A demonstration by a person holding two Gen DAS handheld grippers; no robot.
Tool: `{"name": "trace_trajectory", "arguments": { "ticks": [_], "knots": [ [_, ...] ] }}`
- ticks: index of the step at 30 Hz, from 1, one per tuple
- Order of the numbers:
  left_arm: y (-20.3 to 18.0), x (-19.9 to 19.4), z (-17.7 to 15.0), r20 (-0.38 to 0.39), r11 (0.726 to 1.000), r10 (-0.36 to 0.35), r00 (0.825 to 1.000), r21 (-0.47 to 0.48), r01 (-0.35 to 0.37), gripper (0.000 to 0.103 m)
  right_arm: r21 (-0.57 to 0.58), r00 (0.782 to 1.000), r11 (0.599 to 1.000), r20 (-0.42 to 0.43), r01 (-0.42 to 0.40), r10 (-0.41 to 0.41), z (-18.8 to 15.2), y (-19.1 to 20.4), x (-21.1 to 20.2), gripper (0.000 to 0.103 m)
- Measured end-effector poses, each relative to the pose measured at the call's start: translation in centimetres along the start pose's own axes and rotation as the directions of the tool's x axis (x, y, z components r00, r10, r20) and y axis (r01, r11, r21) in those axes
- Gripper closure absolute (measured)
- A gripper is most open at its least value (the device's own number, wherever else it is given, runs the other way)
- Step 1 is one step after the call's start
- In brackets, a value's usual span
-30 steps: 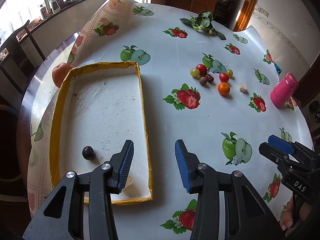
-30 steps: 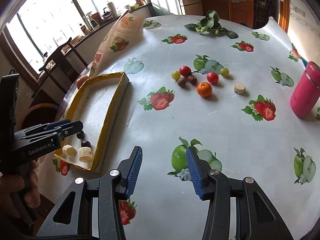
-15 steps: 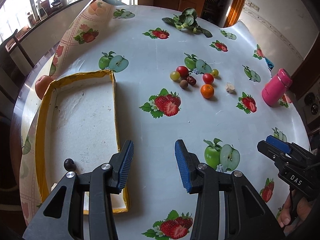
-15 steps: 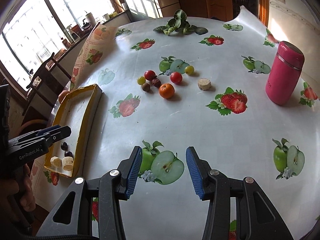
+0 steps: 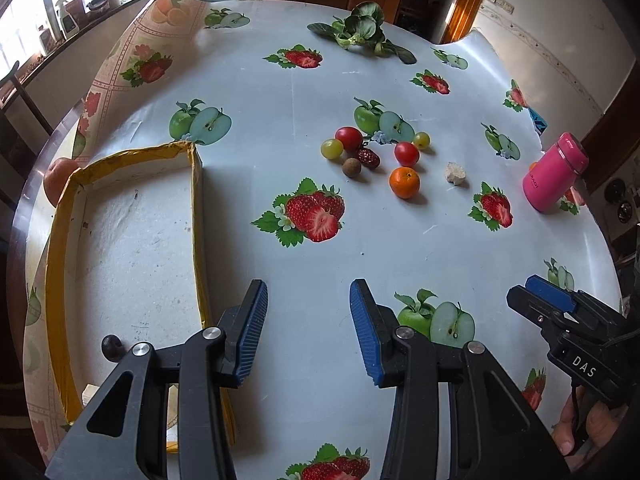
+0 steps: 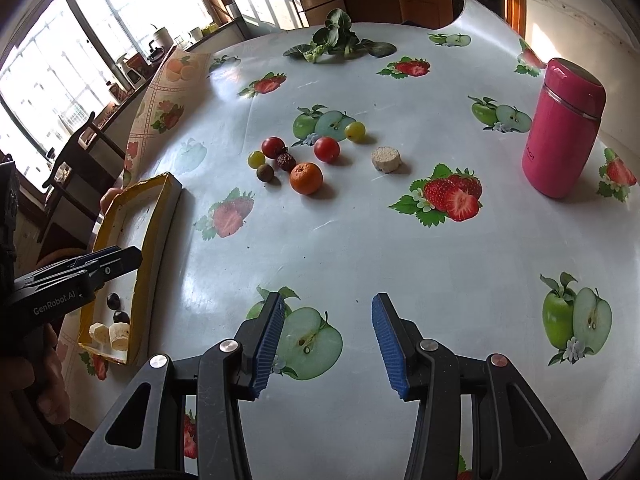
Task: Organize fruits
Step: 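Move both open tools back toward the remaining fruits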
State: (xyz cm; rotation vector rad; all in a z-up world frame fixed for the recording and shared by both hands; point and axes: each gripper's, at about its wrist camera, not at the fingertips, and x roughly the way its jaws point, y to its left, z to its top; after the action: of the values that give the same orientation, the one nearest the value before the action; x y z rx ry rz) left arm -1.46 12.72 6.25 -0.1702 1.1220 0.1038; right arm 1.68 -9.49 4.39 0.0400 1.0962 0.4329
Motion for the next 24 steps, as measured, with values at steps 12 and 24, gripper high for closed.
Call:
{"name": "trace_trajectory", "arguments": {
  "ticks": [12,24],
  "knots": [
    [-0.3,2.6,2.0,-0.023,1.0,-0.008,1.0,-0.007,0.008,0.062,0.02,1.0,1.0,-0.011,0.0,0.0,1.8,-0.7,2.0,0.056],
    [0.9,6.7,5.1,-0.038,0.993,-0.089,0.995,-0.076,0.086,0.062,-0.056,1.0,0.998,-0.001,-0.011,0.011,5.8,2.4,6.8,0.056]
  ]
}}
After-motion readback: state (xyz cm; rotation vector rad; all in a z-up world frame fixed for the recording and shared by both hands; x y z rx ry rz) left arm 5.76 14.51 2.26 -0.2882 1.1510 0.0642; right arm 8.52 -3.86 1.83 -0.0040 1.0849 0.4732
